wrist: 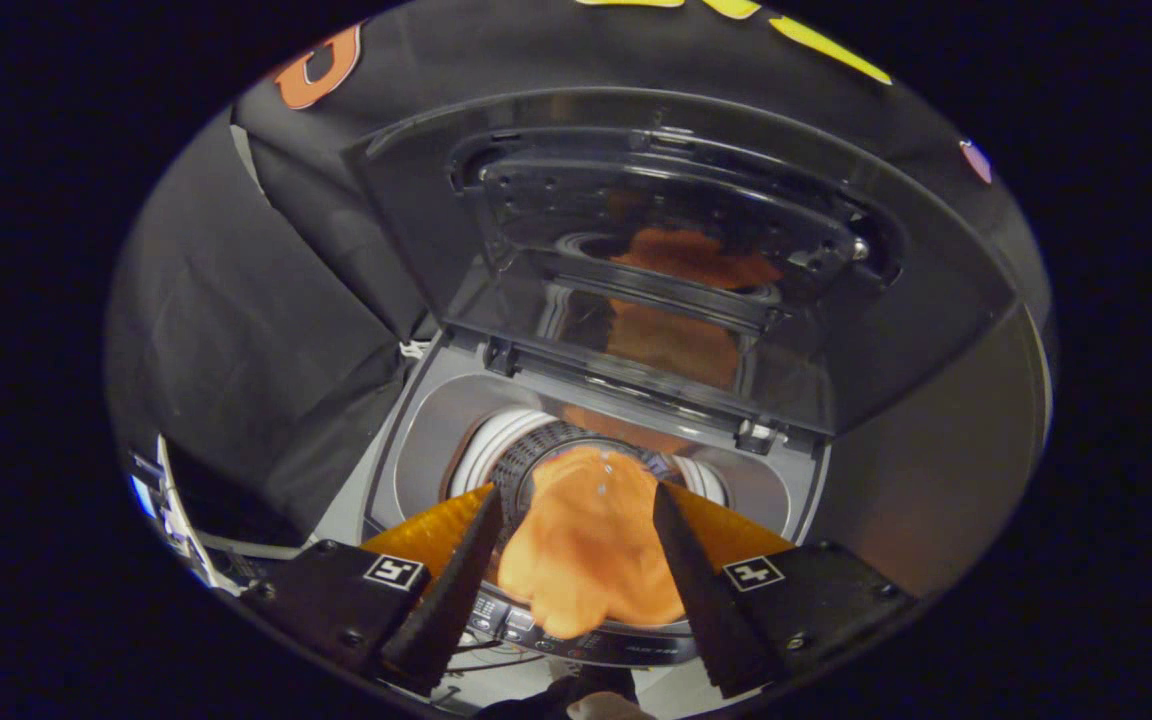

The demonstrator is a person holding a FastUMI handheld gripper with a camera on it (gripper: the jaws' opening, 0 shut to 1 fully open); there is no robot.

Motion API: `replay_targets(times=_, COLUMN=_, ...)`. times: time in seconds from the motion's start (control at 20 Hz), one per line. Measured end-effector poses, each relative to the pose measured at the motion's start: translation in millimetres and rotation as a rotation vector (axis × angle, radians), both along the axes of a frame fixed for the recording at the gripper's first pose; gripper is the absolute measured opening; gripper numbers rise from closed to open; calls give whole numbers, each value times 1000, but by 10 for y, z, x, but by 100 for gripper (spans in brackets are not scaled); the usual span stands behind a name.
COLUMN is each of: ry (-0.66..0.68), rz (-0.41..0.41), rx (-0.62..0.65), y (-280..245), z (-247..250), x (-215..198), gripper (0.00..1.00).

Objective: Put the clothes into the washing machine and then close the washing machine lid.

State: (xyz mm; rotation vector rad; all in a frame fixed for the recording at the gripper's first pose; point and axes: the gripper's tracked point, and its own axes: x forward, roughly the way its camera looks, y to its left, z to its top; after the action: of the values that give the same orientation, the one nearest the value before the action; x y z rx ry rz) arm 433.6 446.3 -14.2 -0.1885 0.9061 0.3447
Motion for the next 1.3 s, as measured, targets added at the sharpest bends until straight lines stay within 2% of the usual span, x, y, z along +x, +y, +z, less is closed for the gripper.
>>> replay_targets(times=0.25, ry=-11, rz=-28, rx=23, y=-51, z=34, x=-52, gripper=94)
replay_targets(times=0.8, ry=-131, rz=6, rx=19, y=-65, z=340, x=-168, gripper=94)
replay_targets(times=1.3, ry=-321, rz=53, rx=80, y=34, z=1156, x=-298, gripper=94)
